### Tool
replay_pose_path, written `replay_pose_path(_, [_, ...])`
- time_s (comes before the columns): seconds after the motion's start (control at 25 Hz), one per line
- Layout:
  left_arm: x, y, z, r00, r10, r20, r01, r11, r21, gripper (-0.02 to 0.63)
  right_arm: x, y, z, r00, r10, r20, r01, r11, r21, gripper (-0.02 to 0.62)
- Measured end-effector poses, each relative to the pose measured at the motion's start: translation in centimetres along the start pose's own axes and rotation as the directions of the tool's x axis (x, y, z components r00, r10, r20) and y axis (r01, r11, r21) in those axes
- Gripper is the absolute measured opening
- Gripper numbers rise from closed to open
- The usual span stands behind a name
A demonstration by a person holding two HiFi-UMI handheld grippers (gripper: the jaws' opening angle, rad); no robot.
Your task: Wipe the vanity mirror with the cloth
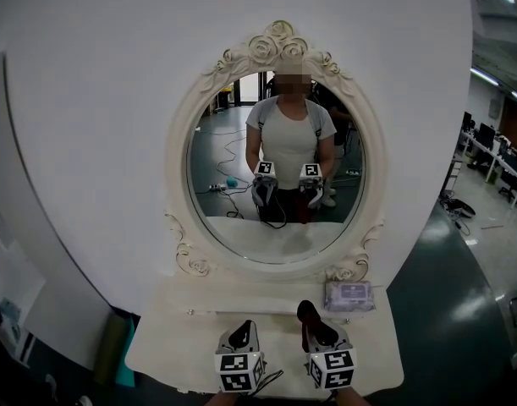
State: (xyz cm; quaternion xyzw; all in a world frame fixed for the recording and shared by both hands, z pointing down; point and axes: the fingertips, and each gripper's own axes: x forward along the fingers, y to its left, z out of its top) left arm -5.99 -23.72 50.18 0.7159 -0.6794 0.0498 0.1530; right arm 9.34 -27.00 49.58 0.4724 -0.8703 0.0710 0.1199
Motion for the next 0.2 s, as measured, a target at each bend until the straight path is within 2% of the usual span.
replay_pose_path(0.2, [-0.34, -0.02, -0.23, 1.000, 0.008, 0.001, -0.008, 1.000, -0.009, 0.011, -0.40, -0.41, -0.56, 1.000, -0.012, -0.013, 0.012, 1.000, 0.016, 0.058])
